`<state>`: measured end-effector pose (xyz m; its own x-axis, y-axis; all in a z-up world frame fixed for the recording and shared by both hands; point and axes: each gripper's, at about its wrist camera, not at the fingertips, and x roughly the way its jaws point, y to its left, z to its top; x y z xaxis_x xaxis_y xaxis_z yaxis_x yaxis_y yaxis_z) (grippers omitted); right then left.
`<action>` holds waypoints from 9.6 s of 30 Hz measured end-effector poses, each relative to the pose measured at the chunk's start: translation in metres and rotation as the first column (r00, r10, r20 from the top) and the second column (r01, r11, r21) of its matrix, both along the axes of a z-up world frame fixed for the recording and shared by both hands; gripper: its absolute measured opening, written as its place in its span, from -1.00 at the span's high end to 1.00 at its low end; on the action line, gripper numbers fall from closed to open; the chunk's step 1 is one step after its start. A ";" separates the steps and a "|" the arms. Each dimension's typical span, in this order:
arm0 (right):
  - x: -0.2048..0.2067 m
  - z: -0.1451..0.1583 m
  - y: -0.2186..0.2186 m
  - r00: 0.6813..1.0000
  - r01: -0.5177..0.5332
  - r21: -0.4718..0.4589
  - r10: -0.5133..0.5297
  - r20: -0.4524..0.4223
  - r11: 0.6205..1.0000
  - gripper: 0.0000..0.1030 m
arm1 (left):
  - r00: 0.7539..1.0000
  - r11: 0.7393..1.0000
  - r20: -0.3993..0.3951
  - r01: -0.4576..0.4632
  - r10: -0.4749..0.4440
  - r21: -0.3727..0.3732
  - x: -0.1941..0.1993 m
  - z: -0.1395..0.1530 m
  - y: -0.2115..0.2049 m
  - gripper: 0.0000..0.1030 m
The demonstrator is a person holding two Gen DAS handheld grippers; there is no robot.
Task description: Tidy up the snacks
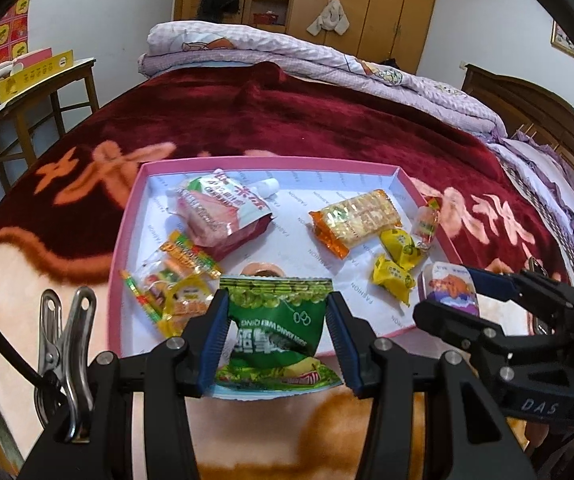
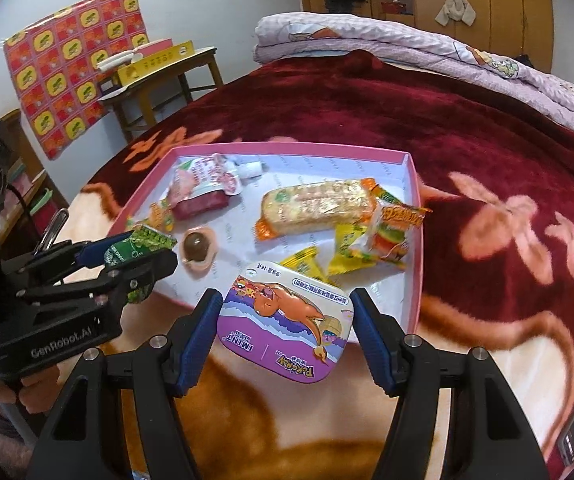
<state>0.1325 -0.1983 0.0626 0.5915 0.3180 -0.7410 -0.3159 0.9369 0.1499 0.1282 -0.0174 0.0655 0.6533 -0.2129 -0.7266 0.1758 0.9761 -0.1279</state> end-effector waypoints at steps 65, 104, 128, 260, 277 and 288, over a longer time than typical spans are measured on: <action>-0.048 0.008 -0.009 1.000 0.009 0.019 -0.009 -0.002 1.000 -0.33 | 0.999 0.999 -0.011 0.033 -0.033 -0.013 -0.052 0.017 -0.002 -0.20; -0.113 -0.023 -0.057 0.989 0.061 0.047 -0.054 -0.140 0.997 -0.33 | 0.962 0.977 -0.177 0.211 -0.209 -0.004 -0.146 -0.024 -0.061 -0.20; -0.109 -0.046 -0.054 0.984 0.027 0.057 -0.016 -0.180 0.998 -0.08 | 0.966 0.971 -0.178 0.209 -0.187 0.114 -0.140 -0.044 -0.079 0.09; 0.005 0.022 -0.013 0.996 0.036 0.105 -0.044 0.074 0.994 -0.18 | 1.000 1.000 0.011 -0.020 0.019 0.024 0.006 0.022 -0.005 -0.08; -0.040 0.019 -0.008 0.996 0.046 0.103 -0.053 0.069 0.994 -0.18 | 0.999 0.999 0.013 -0.036 0.035 0.031 -0.042 0.025 -0.002 -0.08; -0.050 0.010 -0.008 0.996 0.066 0.097 -0.070 0.046 0.993 -0.18 | 0.999 0.998 -0.006 -0.041 0.041 0.055 -0.056 0.015 -0.007 -0.08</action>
<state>0.0824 -0.2063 0.0727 0.6493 0.3434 -0.6786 -0.2612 0.9387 0.2251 0.0719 -0.0245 0.0802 0.6555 -0.1455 -0.7410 0.1347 0.9881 -0.0749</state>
